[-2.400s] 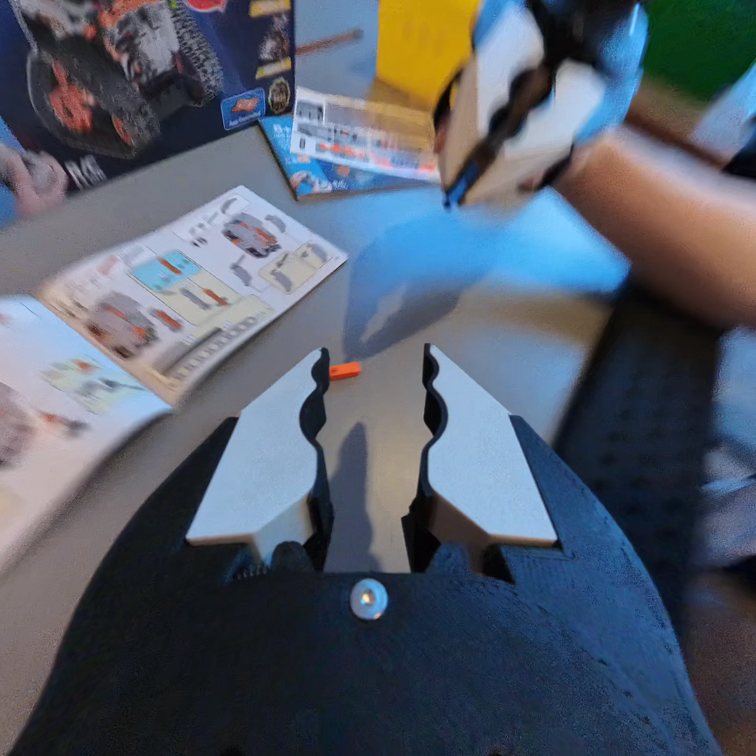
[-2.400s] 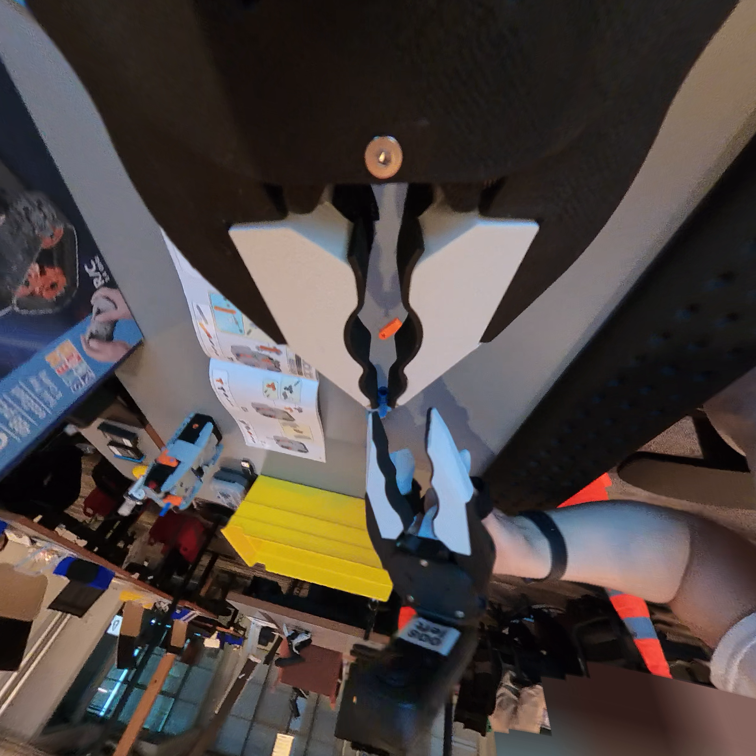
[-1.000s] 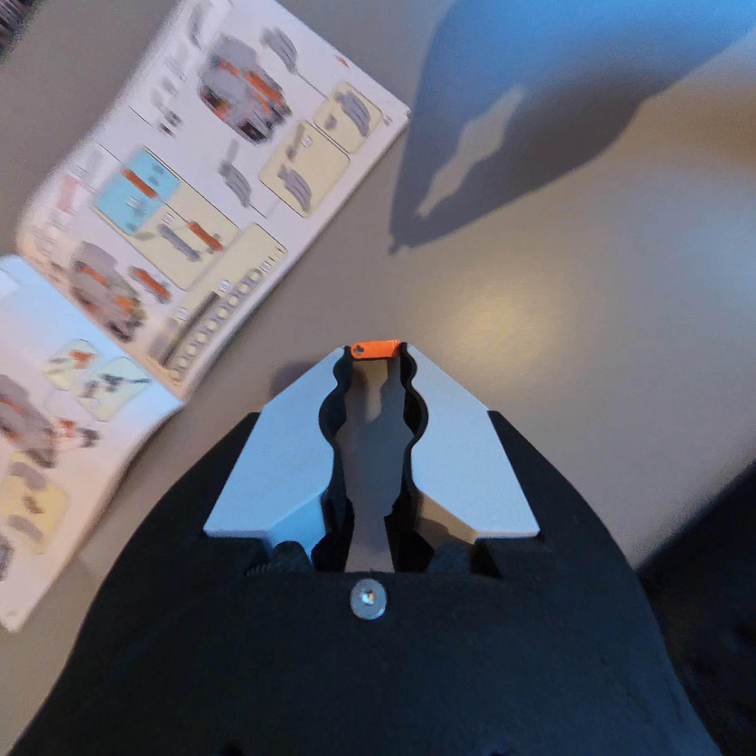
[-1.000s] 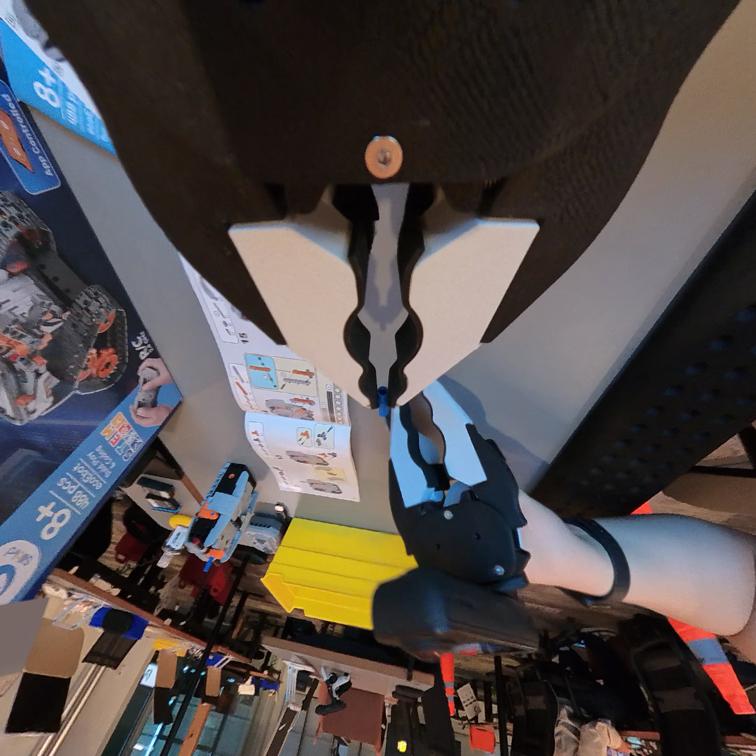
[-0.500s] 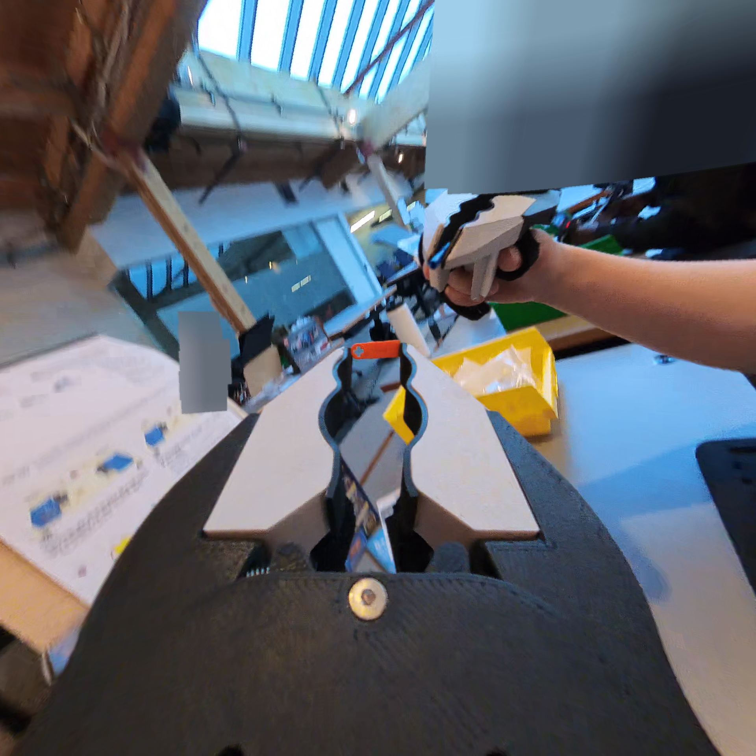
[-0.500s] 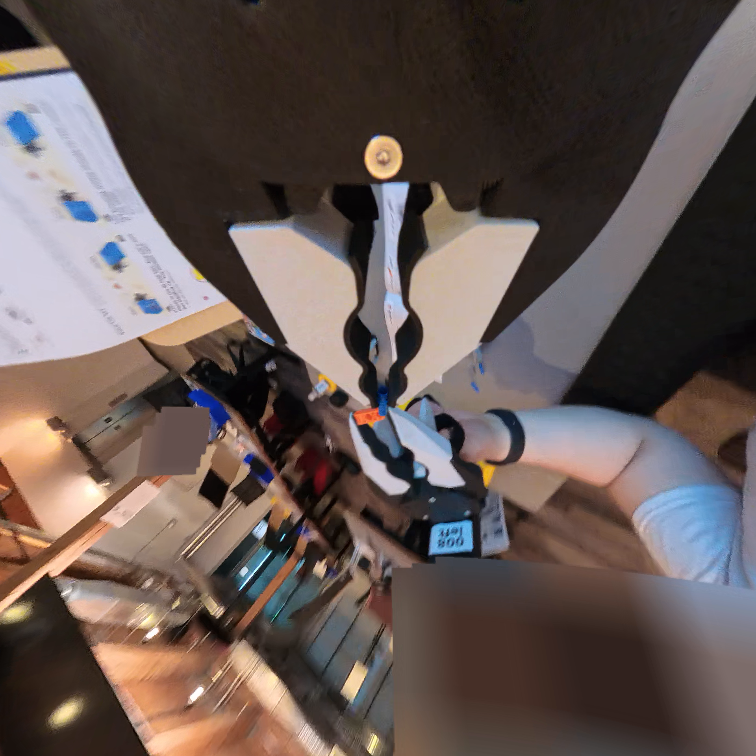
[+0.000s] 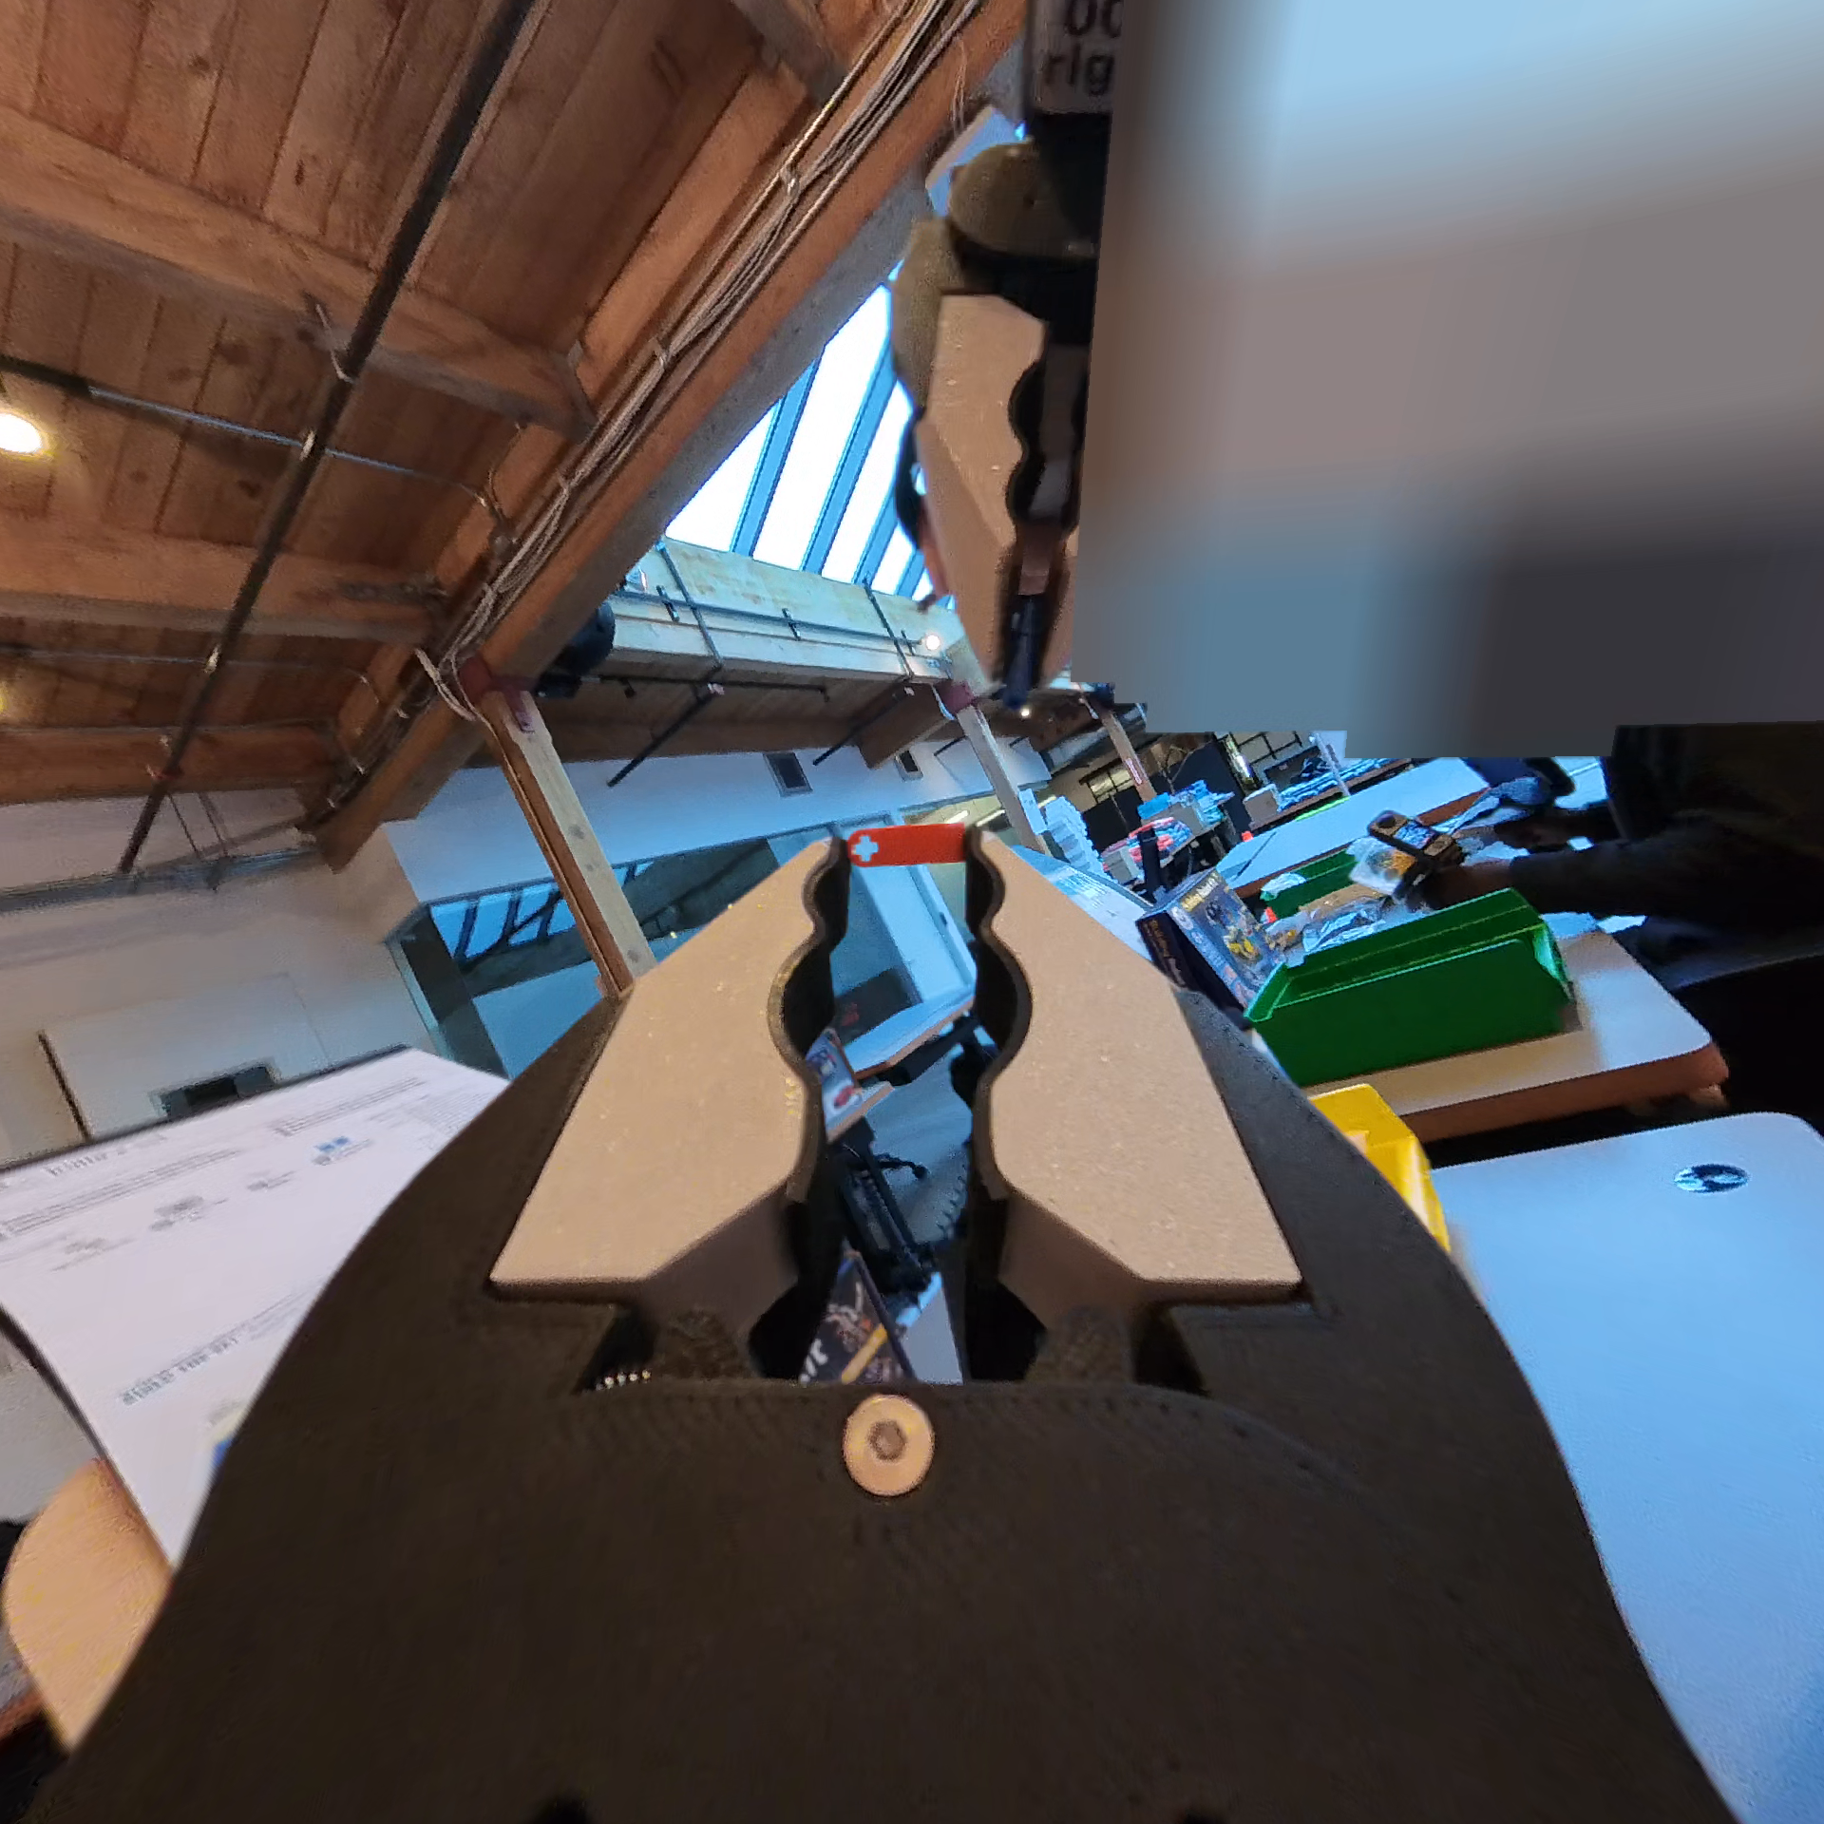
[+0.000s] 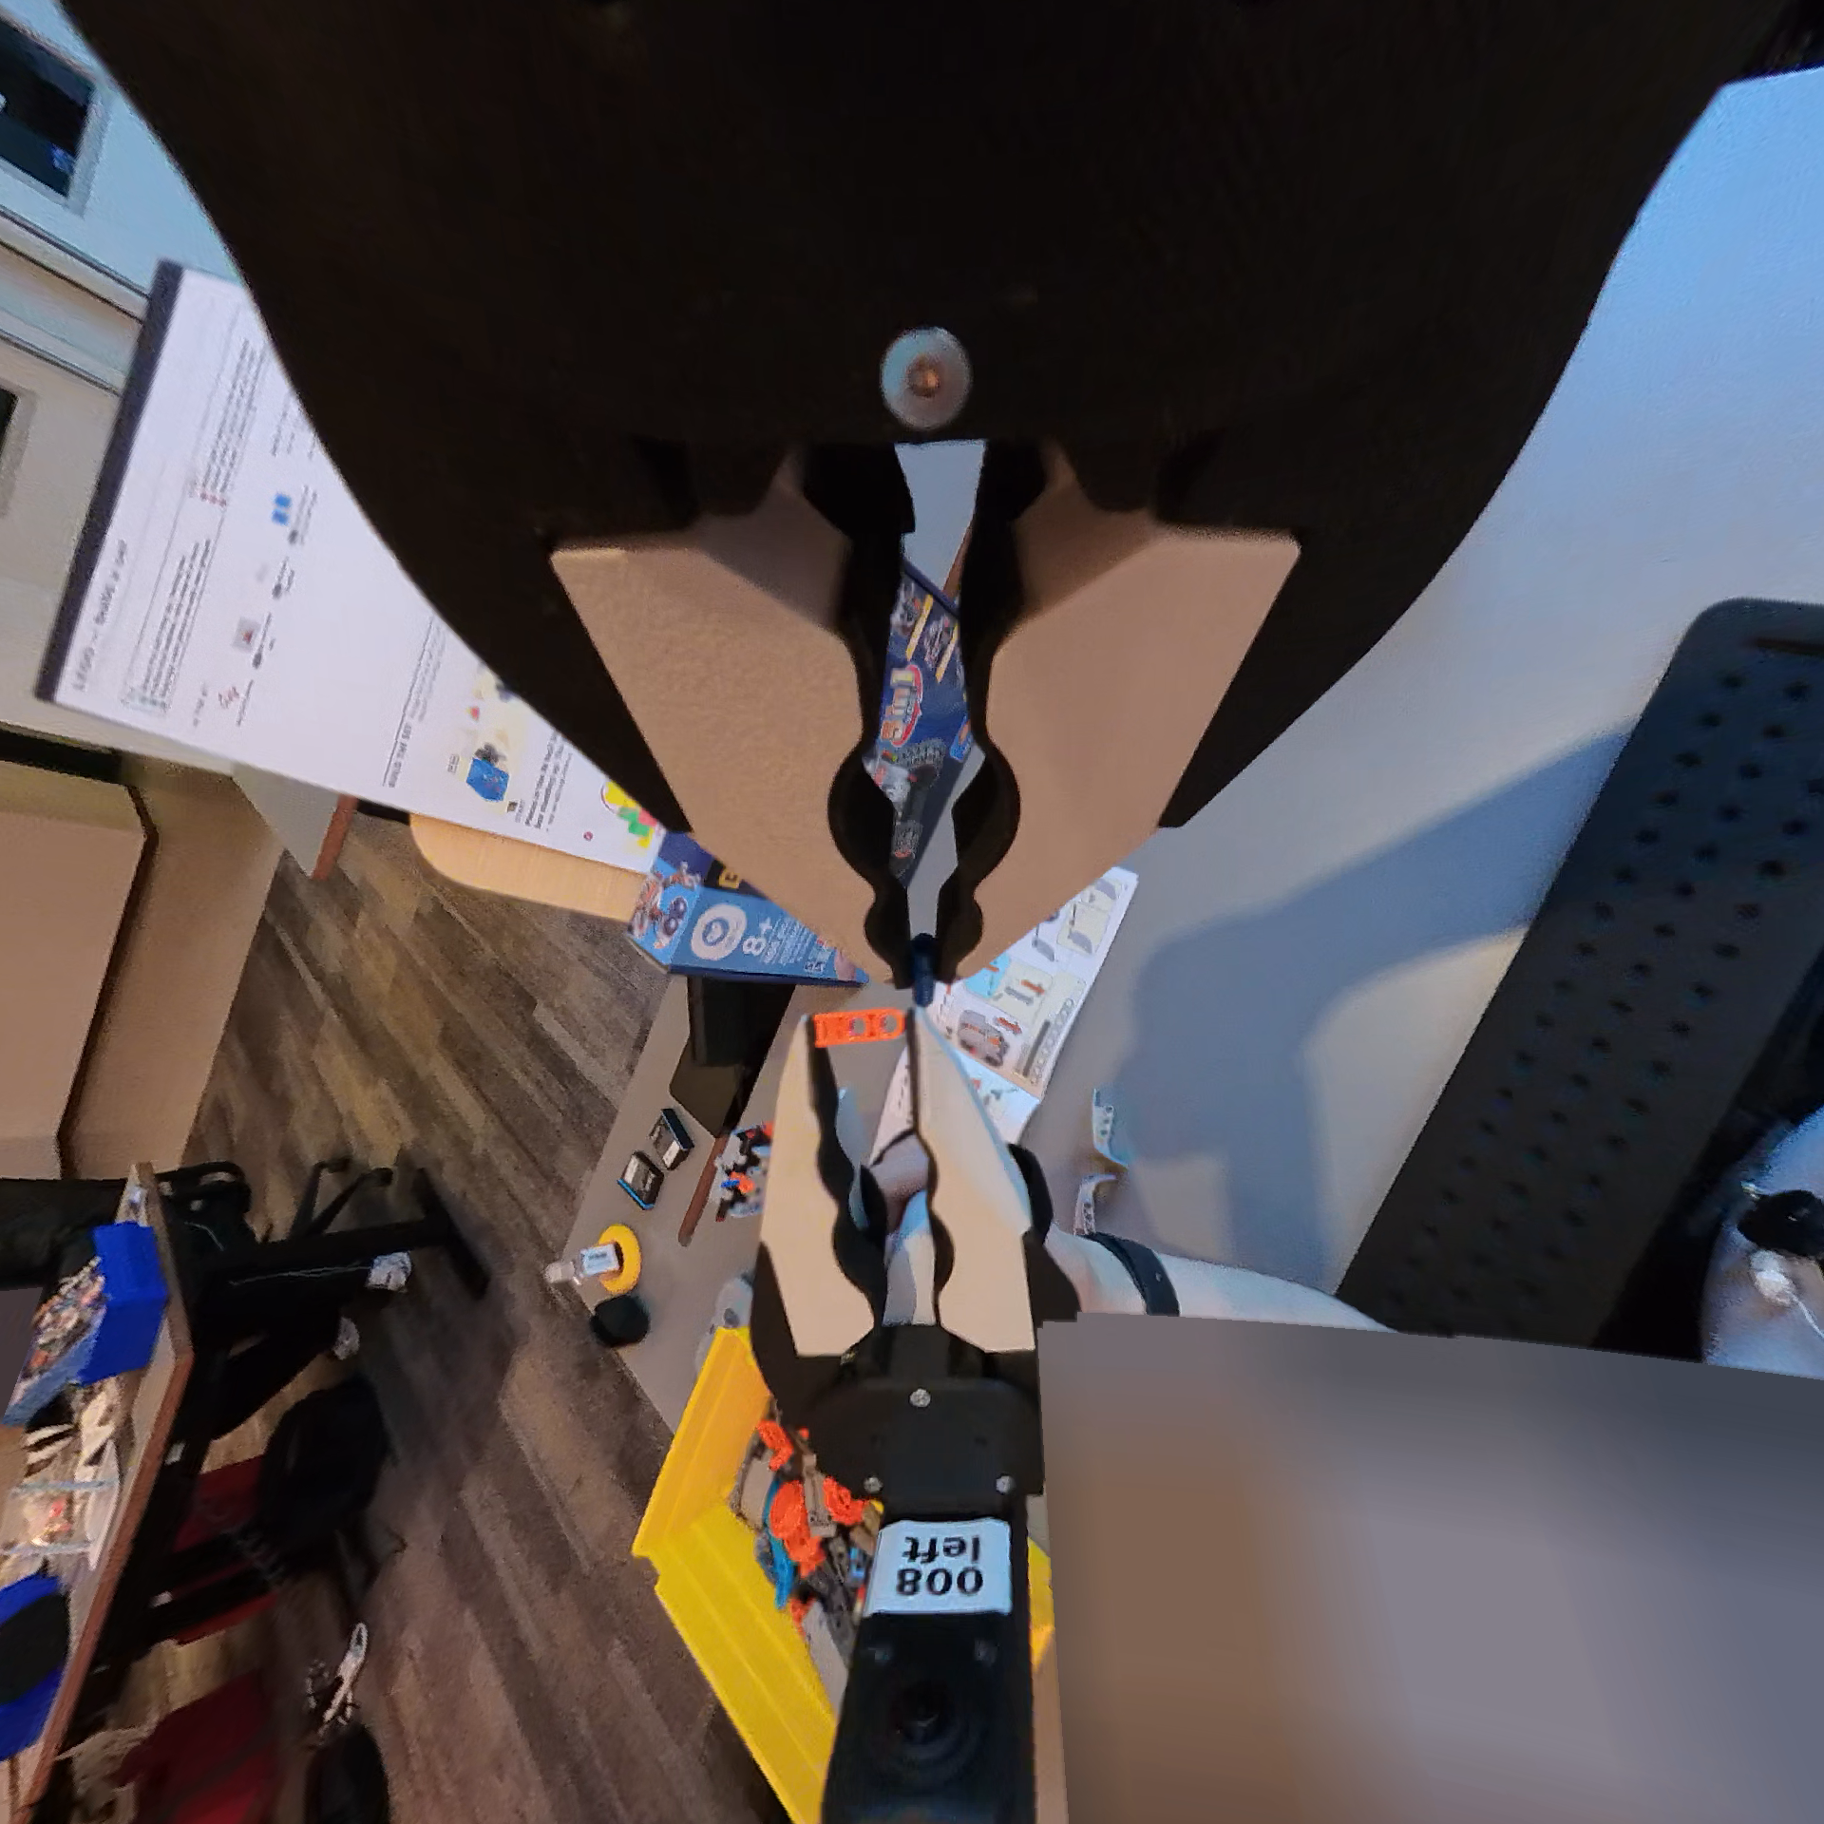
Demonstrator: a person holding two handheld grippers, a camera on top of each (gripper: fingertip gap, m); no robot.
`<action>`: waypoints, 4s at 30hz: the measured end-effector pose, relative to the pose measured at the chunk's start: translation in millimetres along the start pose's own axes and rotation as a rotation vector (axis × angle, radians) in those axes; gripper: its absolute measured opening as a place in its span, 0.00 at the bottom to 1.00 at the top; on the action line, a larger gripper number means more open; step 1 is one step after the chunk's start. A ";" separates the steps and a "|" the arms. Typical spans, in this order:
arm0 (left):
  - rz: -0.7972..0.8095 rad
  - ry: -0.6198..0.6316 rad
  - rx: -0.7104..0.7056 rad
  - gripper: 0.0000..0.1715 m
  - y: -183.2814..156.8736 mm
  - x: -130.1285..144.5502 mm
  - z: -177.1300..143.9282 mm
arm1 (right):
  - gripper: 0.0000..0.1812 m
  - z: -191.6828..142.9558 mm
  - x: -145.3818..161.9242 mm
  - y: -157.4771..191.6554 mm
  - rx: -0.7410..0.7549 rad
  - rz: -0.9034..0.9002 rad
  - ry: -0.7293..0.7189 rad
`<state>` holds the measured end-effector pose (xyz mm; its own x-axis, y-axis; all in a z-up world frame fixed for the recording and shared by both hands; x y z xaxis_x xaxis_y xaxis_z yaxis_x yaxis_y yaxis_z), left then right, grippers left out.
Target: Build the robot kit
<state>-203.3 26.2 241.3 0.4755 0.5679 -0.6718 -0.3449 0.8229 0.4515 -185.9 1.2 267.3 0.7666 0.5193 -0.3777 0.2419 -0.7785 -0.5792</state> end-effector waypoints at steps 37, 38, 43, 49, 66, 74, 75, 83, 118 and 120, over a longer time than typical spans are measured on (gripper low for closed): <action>-0.146 -0.060 0.029 0.12 11.0 -45.6 -32.4 | 0.01 40.3 -47.0 -19.9 -0.296 0.015 0.283; -0.157 -0.054 0.036 0.12 10.5 -45.4 -32.3 | 0.02 40.1 -46.0 -19.3 -0.311 0.018 0.302; -0.225 -0.079 0.079 0.12 9.1 -51.7 -35.5 | 0.01 40.0 -50.4 -17.8 -0.363 -0.010 0.353; -0.214 -0.062 0.081 0.12 10.3 -52.0 -38.4 | 0.01 42.7 -52.2 -18.5 -0.388 -0.051 0.462; -0.270 0.038 0.073 0.12 16.9 -37.5 -40.0 | 0.02 49.8 -40.1 -23.3 -0.414 0.180 0.628; -0.274 0.118 0.063 0.12 17.1 -24.0 -37.2 | 0.02 52.5 -25.8 -22.9 -0.459 0.212 0.792; -0.285 0.115 0.067 0.12 17.2 -23.9 -37.1 | 0.02 52.4 -25.6 -23.0 -0.466 0.220 0.800; -0.261 0.172 0.039 0.12 20.7 -16.3 -38.3 | 0.02 57.6 -19.4 -25.3 -0.469 0.248 0.874; -0.377 0.097 0.058 0.12 27.2 -19.9 -41.9 | 0.02 61.9 -24.0 -29.6 -0.329 0.176 0.650; -0.365 0.114 0.062 0.12 25.6 -19.1 -42.0 | 0.02 62.3 -23.1 -27.9 -0.353 0.159 0.665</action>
<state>-255.1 35.7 241.0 0.4635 0.2344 -0.8545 -0.1183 0.9721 0.2025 -247.4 32.9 247.2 0.9773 0.1572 0.1418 0.1888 -0.9504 -0.2472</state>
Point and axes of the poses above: each gripper's, where its closed fingertips meet, z out along the fingers, x out of its underside, y = z × x across the jaws, the point moved 1 cm from there along -z, back along the fingers, and after that the axes turned 5 degrees about -y, right-handed, at the moved point
